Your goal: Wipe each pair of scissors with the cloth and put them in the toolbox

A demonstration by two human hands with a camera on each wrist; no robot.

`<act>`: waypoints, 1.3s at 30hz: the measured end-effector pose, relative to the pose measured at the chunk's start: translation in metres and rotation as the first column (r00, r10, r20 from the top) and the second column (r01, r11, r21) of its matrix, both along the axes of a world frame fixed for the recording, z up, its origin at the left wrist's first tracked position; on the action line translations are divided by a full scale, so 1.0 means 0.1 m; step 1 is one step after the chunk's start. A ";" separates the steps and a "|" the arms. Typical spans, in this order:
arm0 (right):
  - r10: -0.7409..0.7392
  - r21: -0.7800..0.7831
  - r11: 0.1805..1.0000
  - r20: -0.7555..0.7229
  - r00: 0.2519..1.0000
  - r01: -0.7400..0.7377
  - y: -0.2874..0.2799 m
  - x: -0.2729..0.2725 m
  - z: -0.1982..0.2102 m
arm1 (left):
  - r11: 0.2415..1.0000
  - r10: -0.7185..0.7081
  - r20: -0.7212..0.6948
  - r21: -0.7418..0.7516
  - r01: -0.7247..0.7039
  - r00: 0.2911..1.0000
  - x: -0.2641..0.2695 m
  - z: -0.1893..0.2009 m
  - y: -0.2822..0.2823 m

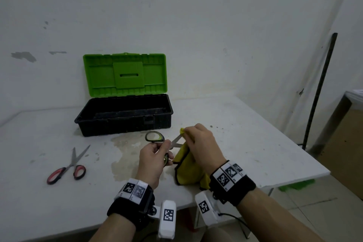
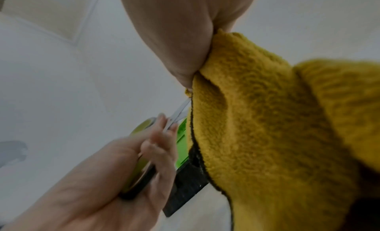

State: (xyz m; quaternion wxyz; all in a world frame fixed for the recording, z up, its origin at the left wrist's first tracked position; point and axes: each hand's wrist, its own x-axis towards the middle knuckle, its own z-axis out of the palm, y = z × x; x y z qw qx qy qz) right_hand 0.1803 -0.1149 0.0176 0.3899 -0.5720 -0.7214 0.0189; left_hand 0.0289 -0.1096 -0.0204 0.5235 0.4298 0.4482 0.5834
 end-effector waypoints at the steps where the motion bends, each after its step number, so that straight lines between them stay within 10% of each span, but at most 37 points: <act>1: -0.028 0.009 1.000 -0.020 0.999 0.028 0.02 0.04 0.02 | 1.000 0.006 0.002 0.001 -0.006 1.000 0.00 0.00 0.00; 39: 0.101 -0.145 0.987 0.174 0.979 -0.076 -0.11 -0.05 0.08 | 0.998 -0.013 -0.191 0.061 0.025 0.981 -0.05 0.08 -0.04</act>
